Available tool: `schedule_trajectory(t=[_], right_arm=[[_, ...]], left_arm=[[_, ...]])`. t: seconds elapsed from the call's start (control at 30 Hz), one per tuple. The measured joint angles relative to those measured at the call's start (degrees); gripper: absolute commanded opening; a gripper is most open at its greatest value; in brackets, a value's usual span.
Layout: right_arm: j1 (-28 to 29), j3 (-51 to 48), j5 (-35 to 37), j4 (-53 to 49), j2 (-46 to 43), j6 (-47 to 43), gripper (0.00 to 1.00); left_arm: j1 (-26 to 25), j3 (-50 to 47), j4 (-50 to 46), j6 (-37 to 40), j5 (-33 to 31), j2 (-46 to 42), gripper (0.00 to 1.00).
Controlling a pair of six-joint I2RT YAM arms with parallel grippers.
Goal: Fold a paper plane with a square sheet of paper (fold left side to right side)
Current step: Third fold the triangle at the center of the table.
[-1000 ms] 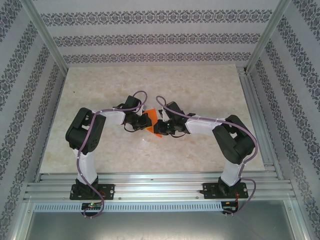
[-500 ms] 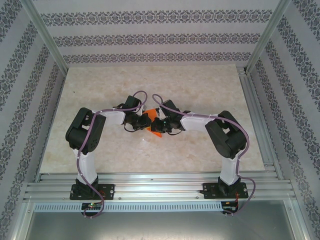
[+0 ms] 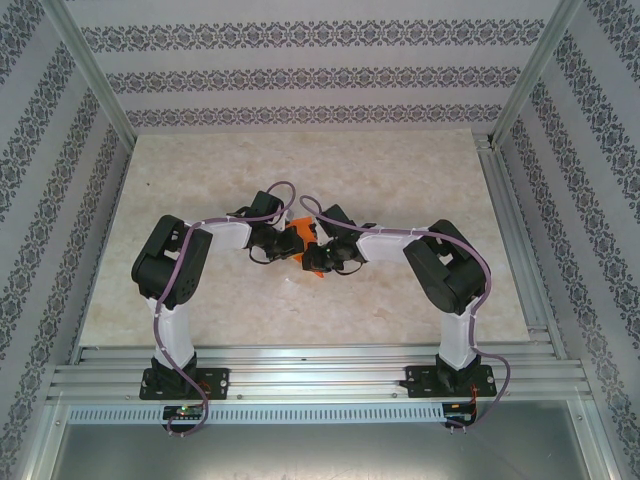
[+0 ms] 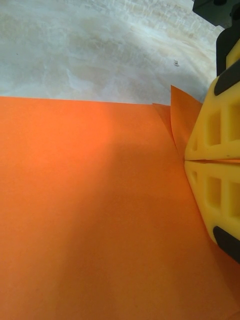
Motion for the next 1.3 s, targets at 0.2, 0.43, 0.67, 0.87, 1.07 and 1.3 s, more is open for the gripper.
schedule_trajectory(t=[0.2, 0.43, 0.67, 0.87, 1.07, 1.3], right_arm=[[-0.8, -2.4, -0.8, 2.8, -0.8, 0.1, 0.09], [-2.6, -7.7, -3.7, 6.3, -3.4, 1.2, 0.09], [-3.3, -12.8, -4.0, 8.1, -6.6, 1.4, 0.09], [-4.2, -15.2, -4.3, 3.5, -10.6, 1.1, 0.11], [-4.5, -11.5, -4.9, -2.5, -14.5, 0.5, 0.11], [-3.3, -3.9, -5.5, 0.0, -9.7, 0.9, 0.10]], left_arm=[[-0.1, 0.2, -0.4, 0.0, -0.3, 0.0, 0.10], [-0.1, 0.7, -0.9, 0.0, -0.3, 0.3, 0.10], [-0.4, 0.9, -0.9, 0.0, -0.4, 0.5, 0.10], [-0.4, 1.2, -1.2, 0.1, -0.3, 0.5, 0.10], [-0.4, 1.2, -1.2, 0.2, -0.3, 0.5, 0.10], [-0.4, 1.2, -1.2, 0.2, -0.3, 0.5, 0.10]])
